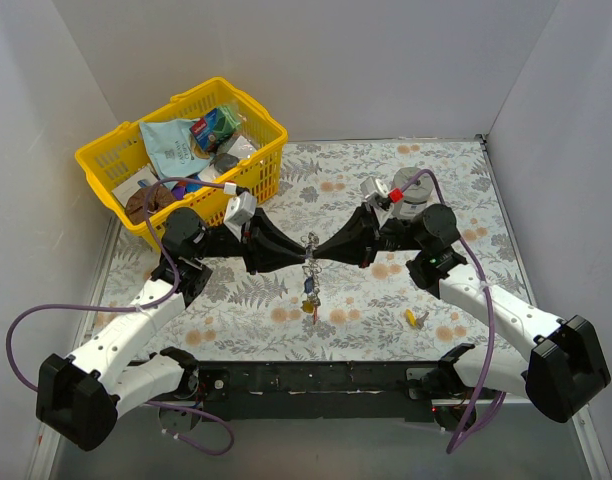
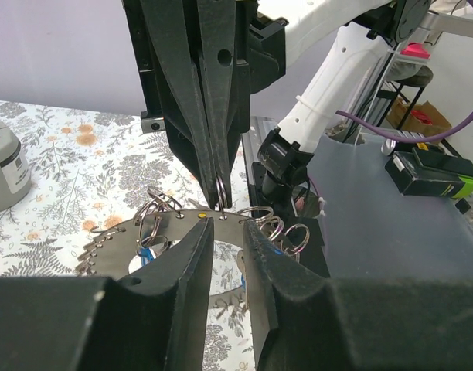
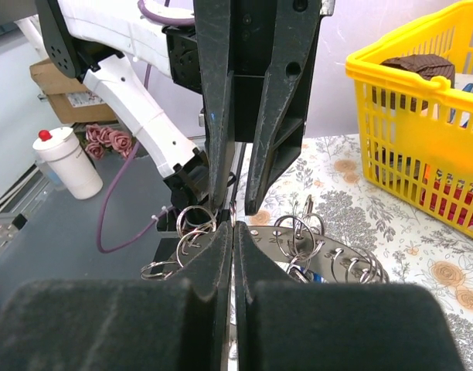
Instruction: Put the keys on the keyring
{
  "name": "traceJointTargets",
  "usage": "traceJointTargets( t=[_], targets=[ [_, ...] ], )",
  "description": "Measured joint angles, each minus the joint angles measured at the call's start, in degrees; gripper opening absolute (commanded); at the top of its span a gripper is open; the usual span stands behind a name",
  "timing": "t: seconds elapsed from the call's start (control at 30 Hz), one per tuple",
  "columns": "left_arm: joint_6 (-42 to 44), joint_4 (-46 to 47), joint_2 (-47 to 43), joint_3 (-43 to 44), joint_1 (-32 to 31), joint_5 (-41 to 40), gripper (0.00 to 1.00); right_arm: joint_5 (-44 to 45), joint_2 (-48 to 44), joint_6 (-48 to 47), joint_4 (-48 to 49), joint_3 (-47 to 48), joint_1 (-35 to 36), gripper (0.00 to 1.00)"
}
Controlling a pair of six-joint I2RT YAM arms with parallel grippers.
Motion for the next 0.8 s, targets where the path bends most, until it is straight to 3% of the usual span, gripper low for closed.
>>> traceJointTargets(
  t=[0.5,0.8],
  targets=[
    [-2.3,2.3,2.4,0.0,-1.6,-0.9,0.21,2.3,0.0,0.8,1.4,-1.1,0.0,0.01],
    [-1.9,2.0,3.5,0.5,-2.3,-2.0,0.0,2.3,-0.1,0.9,1.4,-1.2,-0.3,0.01]
  ],
)
